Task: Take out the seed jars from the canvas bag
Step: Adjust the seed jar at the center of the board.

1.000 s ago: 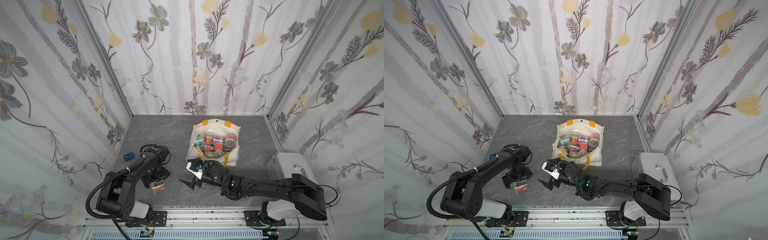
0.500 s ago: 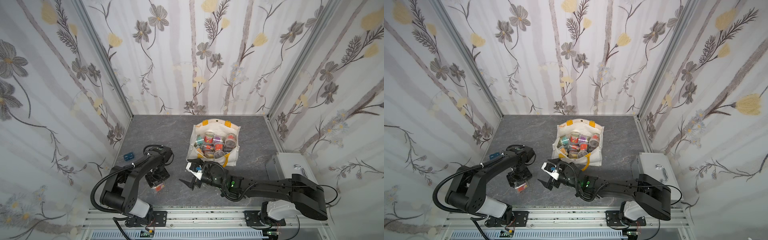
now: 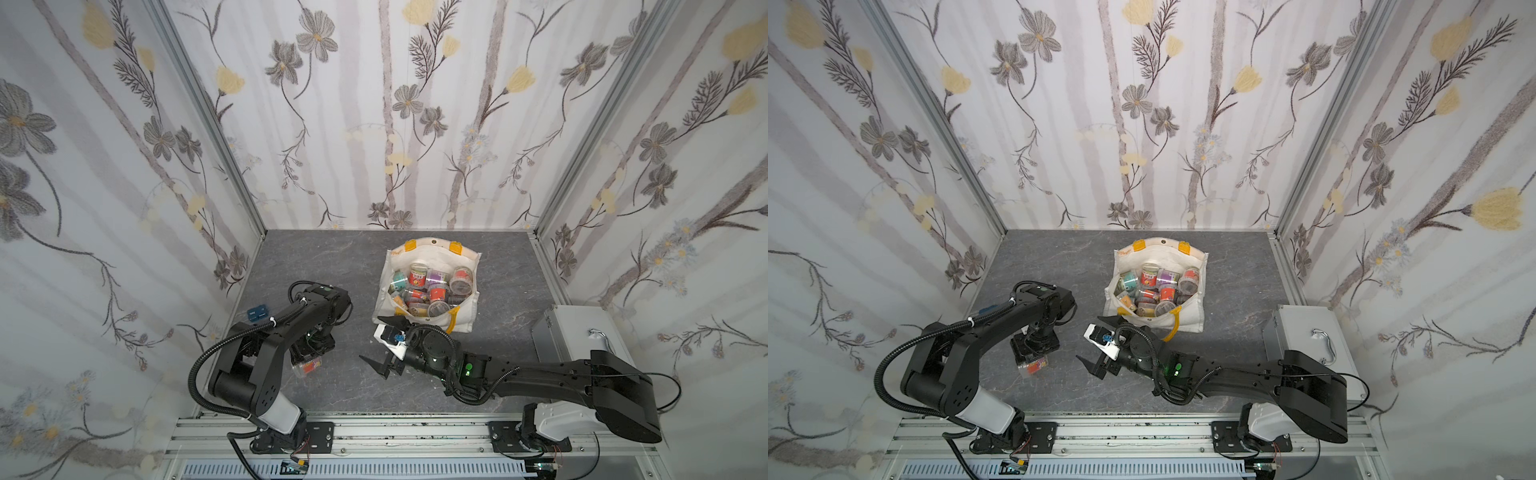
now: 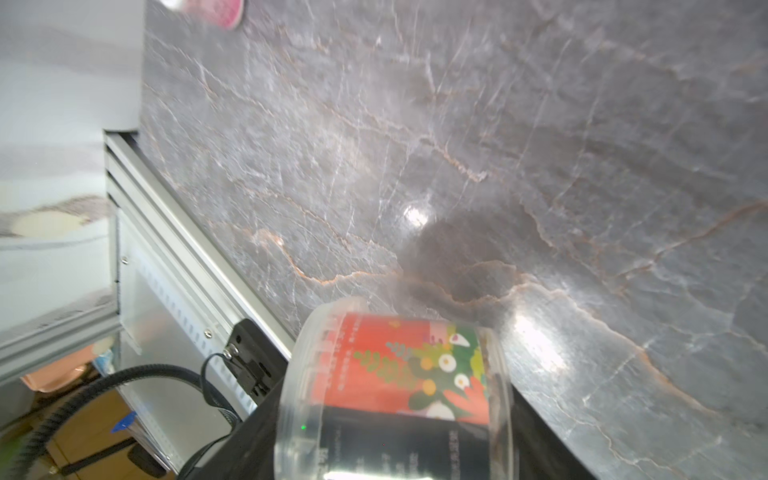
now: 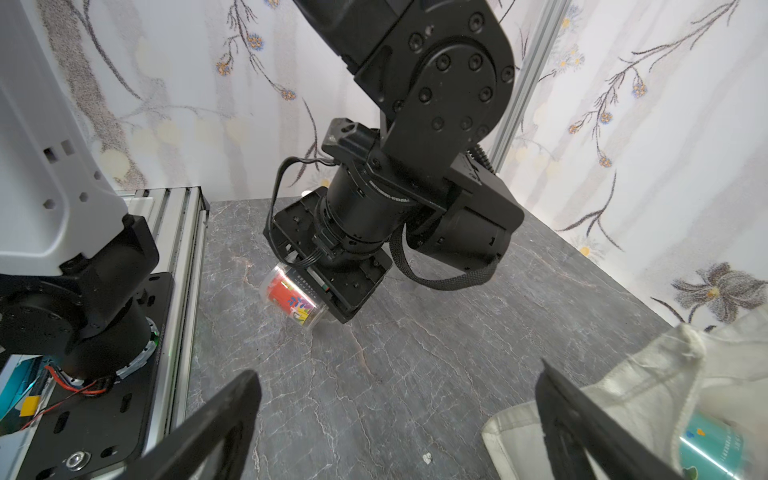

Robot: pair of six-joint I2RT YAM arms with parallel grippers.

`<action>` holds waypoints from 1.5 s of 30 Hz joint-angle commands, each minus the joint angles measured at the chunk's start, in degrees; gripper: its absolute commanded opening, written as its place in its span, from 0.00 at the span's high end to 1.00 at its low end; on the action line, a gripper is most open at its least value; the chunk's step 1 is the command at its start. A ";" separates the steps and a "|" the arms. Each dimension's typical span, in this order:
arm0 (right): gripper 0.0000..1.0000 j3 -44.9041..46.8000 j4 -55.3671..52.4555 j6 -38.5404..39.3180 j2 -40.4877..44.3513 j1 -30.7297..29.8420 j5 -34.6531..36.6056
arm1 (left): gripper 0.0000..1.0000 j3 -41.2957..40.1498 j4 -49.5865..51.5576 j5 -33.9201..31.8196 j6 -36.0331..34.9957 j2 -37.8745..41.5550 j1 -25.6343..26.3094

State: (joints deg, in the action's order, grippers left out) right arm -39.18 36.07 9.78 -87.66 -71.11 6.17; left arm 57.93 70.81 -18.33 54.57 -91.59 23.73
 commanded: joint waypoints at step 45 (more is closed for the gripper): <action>0.00 -0.01 -7.93 -0.76 13.06 -0.91 14.90 | 0.01 19.51 10.98 -8.58 -4.00 -12.09 8.97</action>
State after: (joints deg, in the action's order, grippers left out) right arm -38.04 30.09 12.36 -75.88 -72.10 16.43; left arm 76.51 77.89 -27.22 49.54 -106.39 32.71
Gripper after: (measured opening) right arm 0.997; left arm 0.988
